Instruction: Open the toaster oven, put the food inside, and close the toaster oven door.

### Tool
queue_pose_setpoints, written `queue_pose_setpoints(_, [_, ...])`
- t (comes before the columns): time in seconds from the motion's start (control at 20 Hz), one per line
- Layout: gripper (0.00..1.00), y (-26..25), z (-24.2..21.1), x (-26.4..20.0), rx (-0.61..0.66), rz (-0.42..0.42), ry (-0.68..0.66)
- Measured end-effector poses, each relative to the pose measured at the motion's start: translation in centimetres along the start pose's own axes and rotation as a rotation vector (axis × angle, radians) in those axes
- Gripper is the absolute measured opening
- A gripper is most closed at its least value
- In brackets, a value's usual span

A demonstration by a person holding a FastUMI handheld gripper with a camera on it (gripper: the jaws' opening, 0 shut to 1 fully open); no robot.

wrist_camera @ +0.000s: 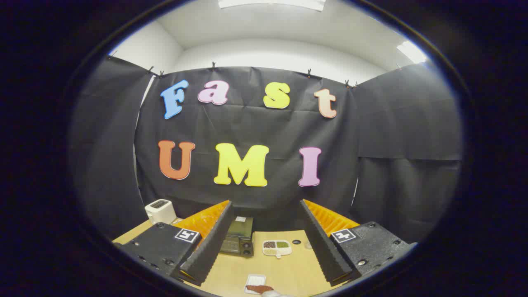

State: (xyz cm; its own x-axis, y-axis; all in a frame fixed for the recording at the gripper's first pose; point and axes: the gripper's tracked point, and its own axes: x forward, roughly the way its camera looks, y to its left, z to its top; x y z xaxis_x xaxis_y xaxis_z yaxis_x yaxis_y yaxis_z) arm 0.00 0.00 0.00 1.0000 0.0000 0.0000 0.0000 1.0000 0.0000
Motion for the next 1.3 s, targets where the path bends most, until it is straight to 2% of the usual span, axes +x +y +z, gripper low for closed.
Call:
queue_pose_setpoints(0.4, [1.0, -0.3, -0.4, -0.5, 0.011, -0.039, 0.01])
queue_pose_setpoints(0.8, [1.0, 0.7, -1.0, -0.2, 0.035, -0.039, 0.018])
queue_pose_setpoints(1.1, [1.0, 8.5, -3.1, 6.1, 0.031, 0.023, 0.017])
queue_pose_setpoints(1.3, [1.0, 14.8, -7.2, 11.6, 0.027, 0.073, 0.046])
